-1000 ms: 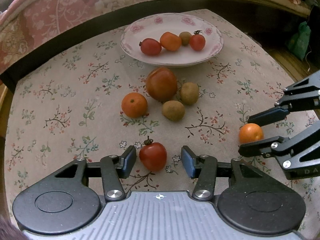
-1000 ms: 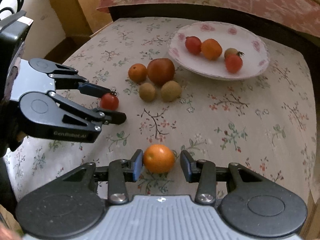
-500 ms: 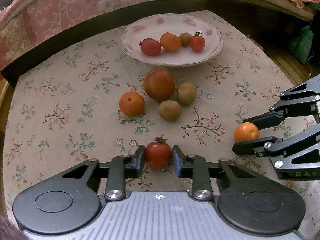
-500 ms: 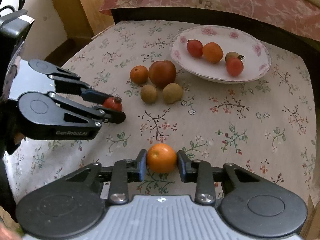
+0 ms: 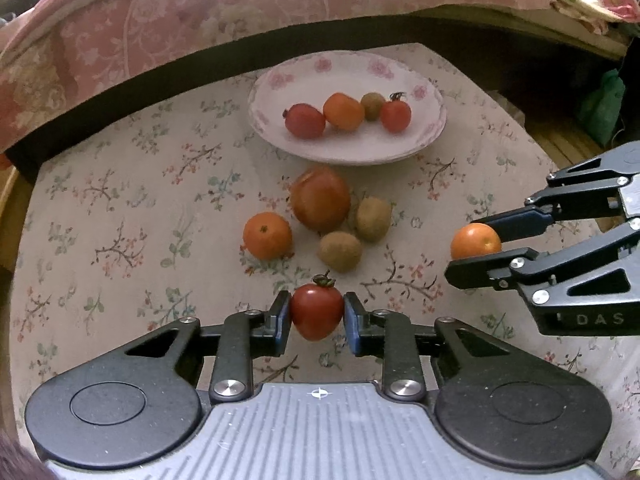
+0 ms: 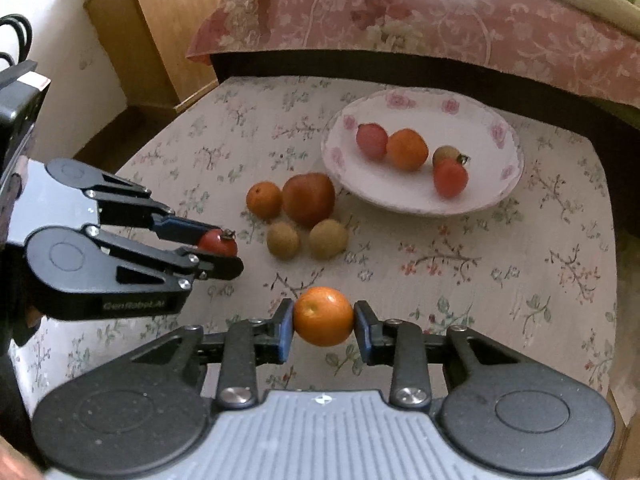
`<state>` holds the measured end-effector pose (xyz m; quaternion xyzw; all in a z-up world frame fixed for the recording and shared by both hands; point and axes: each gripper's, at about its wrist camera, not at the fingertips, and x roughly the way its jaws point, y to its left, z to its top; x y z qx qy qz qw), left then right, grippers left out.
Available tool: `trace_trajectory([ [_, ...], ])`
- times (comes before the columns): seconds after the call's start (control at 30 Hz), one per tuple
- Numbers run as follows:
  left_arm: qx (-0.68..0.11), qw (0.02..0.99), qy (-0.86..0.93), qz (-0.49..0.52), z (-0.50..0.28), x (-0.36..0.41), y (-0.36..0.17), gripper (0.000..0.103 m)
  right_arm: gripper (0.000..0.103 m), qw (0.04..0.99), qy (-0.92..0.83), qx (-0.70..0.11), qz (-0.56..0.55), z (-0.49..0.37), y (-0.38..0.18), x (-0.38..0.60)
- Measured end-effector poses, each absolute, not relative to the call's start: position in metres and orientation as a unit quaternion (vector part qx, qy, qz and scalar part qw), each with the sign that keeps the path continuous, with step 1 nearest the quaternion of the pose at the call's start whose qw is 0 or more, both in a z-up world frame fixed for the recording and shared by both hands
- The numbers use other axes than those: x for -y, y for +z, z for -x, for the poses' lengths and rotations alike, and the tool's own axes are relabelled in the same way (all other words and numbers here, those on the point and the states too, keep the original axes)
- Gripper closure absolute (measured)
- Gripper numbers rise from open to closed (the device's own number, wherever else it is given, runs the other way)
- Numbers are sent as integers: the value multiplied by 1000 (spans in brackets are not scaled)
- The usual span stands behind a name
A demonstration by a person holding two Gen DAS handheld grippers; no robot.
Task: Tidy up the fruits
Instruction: 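Lift the orange and red tomato and carry both toward the white plate, then bring the held orange and tomato over the plate with both tools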
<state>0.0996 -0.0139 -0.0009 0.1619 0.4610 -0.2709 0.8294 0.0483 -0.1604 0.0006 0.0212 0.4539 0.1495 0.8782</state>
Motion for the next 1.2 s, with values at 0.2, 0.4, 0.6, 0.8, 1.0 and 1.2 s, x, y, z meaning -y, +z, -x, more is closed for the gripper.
trace_trajectory([
  [0.2, -450, 833, -276, -164, -107, 23, 3, 68, 70, 884, 142, -444, -25, -58, 7, 164],
  [0.4, -432, 842, -280, -161, -115, 33, 13, 68, 70, 891, 135, -433, -25, -67, 15, 166],
  [0.6, -423, 847, -279, -162, -123, 41, 18, 67, 70, 895, 127, -426, -30, -74, 20, 171],
  [0.8, -416, 851, -281, -157, -133, 47, 22, 67, 70, 900, 121, -418, -34, -82, 24, 174],
  [1.0, -431, 845, -275, -155, -121, 28, 16, 64, 70, 898, 116, -423, -38, -82, 20, 179],
  [1.2, -454, 845, -248, -135, -97, -14, 15, 59, 70, 894, 122, -429, -40, -79, 18, 177],
])
